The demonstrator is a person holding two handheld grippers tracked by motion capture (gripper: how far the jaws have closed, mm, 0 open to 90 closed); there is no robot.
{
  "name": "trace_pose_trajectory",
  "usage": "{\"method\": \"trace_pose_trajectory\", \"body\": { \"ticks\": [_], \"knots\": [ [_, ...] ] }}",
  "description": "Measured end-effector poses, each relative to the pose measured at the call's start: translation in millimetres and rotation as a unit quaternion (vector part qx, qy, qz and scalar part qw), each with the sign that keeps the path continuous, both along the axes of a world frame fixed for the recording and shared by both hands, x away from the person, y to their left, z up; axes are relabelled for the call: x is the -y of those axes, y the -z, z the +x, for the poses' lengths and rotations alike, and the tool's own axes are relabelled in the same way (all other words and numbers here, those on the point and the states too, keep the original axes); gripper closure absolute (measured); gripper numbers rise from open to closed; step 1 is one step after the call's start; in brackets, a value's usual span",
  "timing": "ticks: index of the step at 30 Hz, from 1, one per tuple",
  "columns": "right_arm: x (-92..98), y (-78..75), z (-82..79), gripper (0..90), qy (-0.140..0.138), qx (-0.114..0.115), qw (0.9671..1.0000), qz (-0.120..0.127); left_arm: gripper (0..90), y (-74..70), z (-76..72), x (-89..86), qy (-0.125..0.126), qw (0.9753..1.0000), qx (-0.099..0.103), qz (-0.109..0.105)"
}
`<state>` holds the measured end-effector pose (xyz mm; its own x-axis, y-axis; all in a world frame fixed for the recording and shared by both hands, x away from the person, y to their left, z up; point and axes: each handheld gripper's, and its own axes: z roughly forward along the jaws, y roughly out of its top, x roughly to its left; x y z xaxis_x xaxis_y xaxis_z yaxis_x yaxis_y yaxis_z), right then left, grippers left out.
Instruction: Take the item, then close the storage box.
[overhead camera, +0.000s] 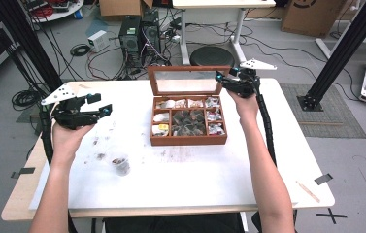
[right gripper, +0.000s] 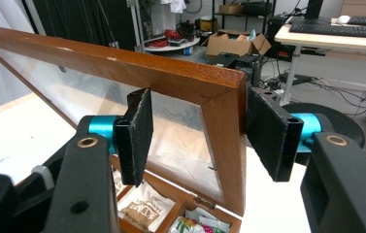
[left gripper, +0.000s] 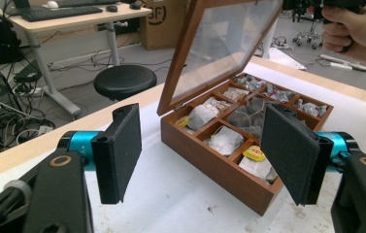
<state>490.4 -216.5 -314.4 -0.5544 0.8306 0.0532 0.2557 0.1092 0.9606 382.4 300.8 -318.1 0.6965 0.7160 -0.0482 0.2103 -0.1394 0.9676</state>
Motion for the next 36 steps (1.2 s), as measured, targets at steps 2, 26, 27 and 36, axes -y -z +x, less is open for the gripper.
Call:
{"method": "trace_pose_trajectory", "body": {
  "ticks": [2,26,27,36],
  "knots": [
    [-0.5,-0.3,-1.7,45.0,0.002,0.001,1.0,-0.004,31.6,-1.0,0.7,-3.1,-0.003,1.0,0.0,-0.006],
    [-0.8,-0.6,-5.9,44.7,0.003,-0.001,0.9999,-0.012,31.6,-8.0,2.2,-2.8,0.009,0.9997,0.011,-0.022],
    [-0.7,-0.3,-5.5,44.7,0.002,-0.002,0.9999,-0.01,31.5,-7.8,2.4,-2.6,0.01,0.9997,0.011,-0.021],
    [-1.5,-0.9,-6.6,44.2,0.003,-0.002,0.9999,-0.015,31.5,-5.5,2.3,-4.8,0.008,0.9998,0.005,-0.019]
  ]
}}
